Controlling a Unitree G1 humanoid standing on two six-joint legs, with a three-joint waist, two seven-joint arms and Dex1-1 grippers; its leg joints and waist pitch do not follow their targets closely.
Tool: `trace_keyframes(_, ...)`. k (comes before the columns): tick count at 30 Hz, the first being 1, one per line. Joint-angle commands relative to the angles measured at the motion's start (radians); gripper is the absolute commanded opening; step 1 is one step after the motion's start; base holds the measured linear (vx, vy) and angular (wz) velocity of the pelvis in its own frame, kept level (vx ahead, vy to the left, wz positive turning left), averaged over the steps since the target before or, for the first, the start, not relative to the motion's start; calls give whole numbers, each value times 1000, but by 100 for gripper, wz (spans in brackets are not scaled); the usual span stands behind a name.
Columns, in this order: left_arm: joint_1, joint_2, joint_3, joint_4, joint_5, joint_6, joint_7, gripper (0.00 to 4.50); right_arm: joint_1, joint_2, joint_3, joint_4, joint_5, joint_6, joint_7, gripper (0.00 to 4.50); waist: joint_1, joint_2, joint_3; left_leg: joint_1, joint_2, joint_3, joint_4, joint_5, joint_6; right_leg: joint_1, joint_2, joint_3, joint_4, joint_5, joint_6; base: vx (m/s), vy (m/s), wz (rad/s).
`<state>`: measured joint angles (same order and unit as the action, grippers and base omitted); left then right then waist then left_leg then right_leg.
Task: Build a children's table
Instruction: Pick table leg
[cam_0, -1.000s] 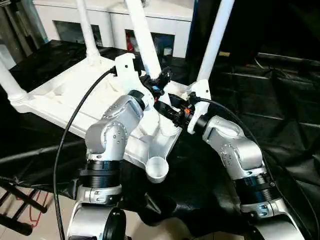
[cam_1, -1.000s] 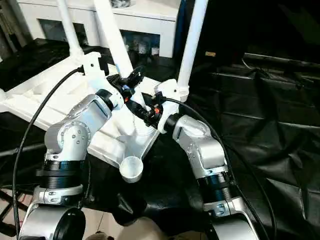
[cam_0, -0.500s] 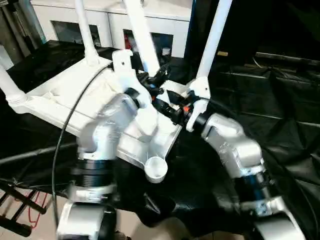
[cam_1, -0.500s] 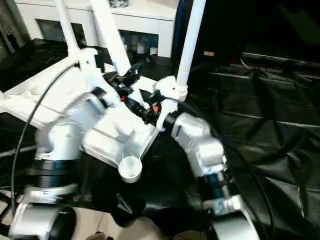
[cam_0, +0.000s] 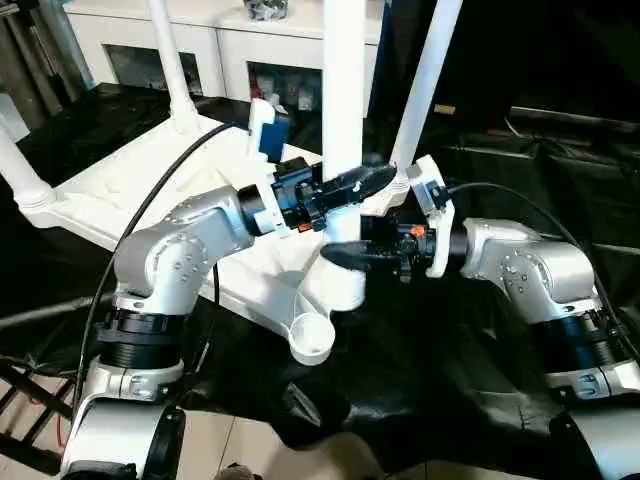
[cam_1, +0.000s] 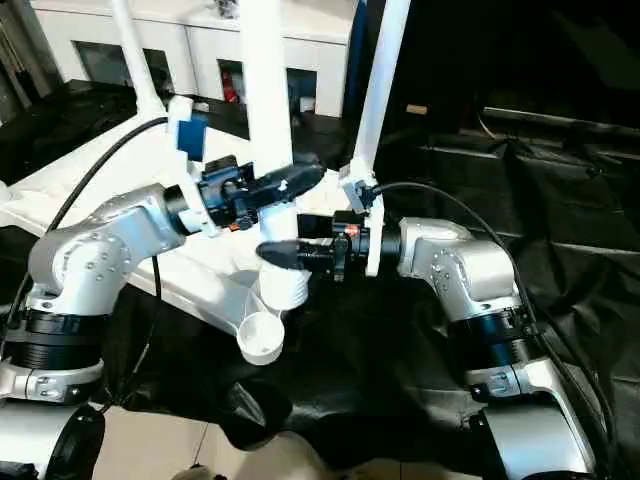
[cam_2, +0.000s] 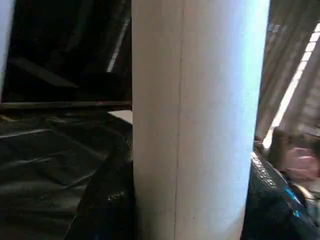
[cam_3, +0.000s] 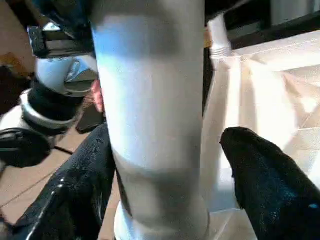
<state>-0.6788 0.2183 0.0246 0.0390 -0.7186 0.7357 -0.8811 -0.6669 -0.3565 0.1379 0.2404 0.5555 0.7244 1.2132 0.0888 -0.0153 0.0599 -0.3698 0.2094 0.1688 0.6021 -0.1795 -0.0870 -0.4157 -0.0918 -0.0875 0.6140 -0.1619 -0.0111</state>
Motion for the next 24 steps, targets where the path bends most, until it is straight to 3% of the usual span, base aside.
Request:
trace_keyframes(1, -15, -4, 0, -36, -22, 12, -16, 190, -21, -3, 16, -9, 12, 16, 21, 355, 2, -9, -77, 4, 13, 6, -65, -136, 22, 67, -42, 44, -64, -216, -199, 0, 0, 0)
trace_keyframes(5, -10, 4, -14, -33, -21, 10, -32, 190, -28, 4, 34, -2, 4, 26, 29, 319, 3, -14, -77, 2, 12, 7, -64, -123, 23, 68, -43, 45, -61, -195, -203, 0, 0, 0)
trace_keyframes(17, -3, 13, -18, -38, -36, 24, -50, 190, -6, 11, 39, -29, 1, 33, 22, 212, 3, -6, -78, 5, 12, 6, -64, -130, 12, 69, -41, 44, -60, -184, -205, 0, 0, 0)
trace_keyframes(22, 0, 13, -25, -36, -25, 17, -46, 190, 1, 13, 40, -39, -4, 32, 13, 199, 2, -6, -78, 5, 12, 6, -64, -133, 10, 69, -40, 45, -60, -186, -204, 0, 0, 0)
trace_keyframes(23, -1, 13, -25, -35, -22, 16, -42, 246, 1, 14, 39, -40, -5, 32, 10, 199, 2, -7, -79, 5, 11, 6, -64, -134, 10, 70, -41, 45, -61, -189, -203, 0, 0, 0)
trace_keyframes(24, -3, 6, -20, -28, -6, 9, -9, 246, 3, 15, 38, -43, -6, 31, 5, 199, 2, -8, -78, 5, 12, 6, -64, -136, 10, 69, -41, 45, -61, -192, -202, 0, 0, 0)
